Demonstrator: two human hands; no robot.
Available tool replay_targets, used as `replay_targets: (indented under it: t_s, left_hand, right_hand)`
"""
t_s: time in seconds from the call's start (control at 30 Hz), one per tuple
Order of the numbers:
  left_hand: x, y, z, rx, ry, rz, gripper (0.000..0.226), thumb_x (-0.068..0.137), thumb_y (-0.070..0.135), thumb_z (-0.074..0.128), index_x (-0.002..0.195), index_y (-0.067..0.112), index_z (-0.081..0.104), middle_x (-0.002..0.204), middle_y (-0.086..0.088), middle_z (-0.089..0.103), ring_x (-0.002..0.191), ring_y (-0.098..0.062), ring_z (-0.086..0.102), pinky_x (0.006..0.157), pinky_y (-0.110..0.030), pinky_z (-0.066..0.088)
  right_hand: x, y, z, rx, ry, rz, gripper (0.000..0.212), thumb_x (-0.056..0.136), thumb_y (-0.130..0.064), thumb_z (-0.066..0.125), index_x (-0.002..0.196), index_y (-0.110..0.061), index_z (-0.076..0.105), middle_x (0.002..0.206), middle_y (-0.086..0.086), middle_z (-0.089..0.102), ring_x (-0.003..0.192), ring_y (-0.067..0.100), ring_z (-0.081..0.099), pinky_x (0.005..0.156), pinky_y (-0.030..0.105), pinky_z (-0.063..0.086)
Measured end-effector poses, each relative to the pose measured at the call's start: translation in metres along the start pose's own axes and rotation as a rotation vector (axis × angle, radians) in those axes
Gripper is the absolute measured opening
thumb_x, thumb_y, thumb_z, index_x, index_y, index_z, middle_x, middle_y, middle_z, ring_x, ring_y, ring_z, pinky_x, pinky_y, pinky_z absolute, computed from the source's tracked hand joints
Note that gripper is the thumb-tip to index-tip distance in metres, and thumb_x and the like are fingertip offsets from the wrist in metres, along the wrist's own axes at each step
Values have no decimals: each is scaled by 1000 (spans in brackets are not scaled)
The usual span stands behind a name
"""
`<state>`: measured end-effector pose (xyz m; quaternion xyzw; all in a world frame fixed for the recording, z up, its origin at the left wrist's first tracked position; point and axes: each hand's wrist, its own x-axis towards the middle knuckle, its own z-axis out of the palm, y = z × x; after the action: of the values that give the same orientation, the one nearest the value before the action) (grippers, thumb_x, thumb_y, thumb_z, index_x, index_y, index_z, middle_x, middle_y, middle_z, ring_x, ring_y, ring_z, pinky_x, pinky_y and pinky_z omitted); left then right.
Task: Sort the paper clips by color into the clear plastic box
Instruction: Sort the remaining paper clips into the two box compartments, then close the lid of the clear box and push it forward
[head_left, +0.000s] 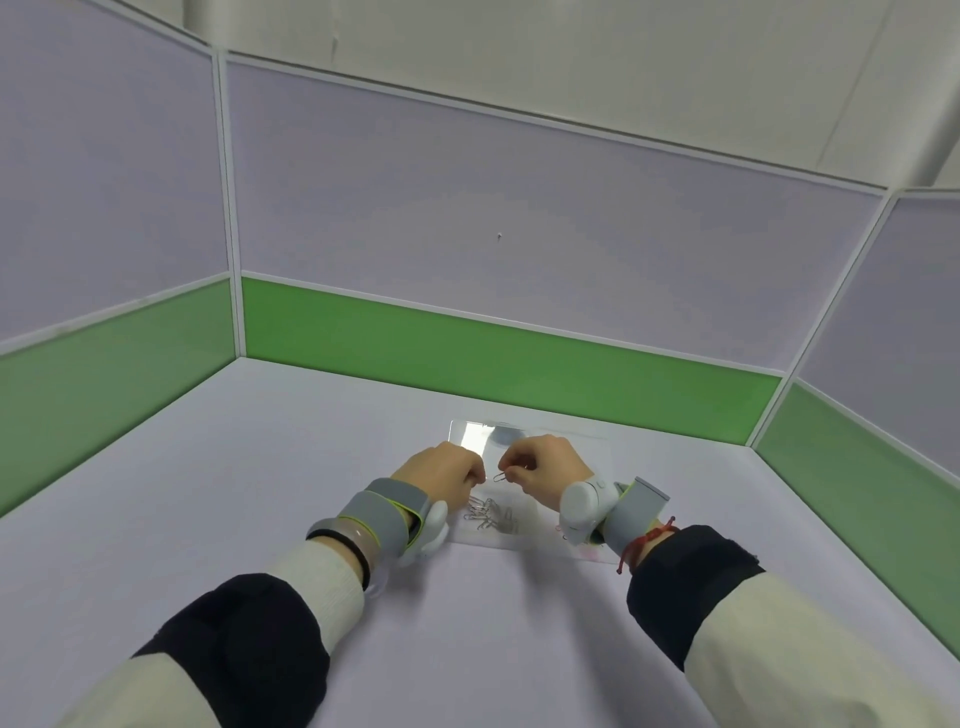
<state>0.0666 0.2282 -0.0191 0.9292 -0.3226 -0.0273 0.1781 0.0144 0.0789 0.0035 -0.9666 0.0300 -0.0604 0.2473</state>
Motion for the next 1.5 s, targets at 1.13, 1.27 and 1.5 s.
replay_targets:
  t_s: [1.13, 1.27, 1.5]
  left_hand:
    - [-2, -25, 3, -209, -138, -380, 32, 90, 26, 55, 118, 11, 54, 120, -10, 62, 101, -27, 61, 91, -33, 47]
    - [-2, -22, 3, -175, -137, -393, 32, 91, 26, 54, 120, 11, 53, 124, -11, 60, 104, -27, 60, 92, -33, 47]
    - [3, -19, 1, -178, -125, -391, 33, 92, 23, 55, 120, 7, 54, 128, -13, 56, 112, -28, 57, 93, -31, 44]
  right_hand:
    - [60, -4, 21, -316, -13, 81, 73, 92, -48, 37, 149, -14, 6, 150, 14, 33, 139, 28, 28, 117, 47, 18]
    - [62, 2, 22, -310, -105, 143, 72, 91, -56, 32, 148, -16, 12, 141, 10, 47, 132, 28, 41, 117, 53, 8]
    - [54, -5, 2, -338, 16, 99, 54, 93, -46, 35, 131, -9, 46, 134, 15, 50, 126, 31, 42, 110, 45, 28]
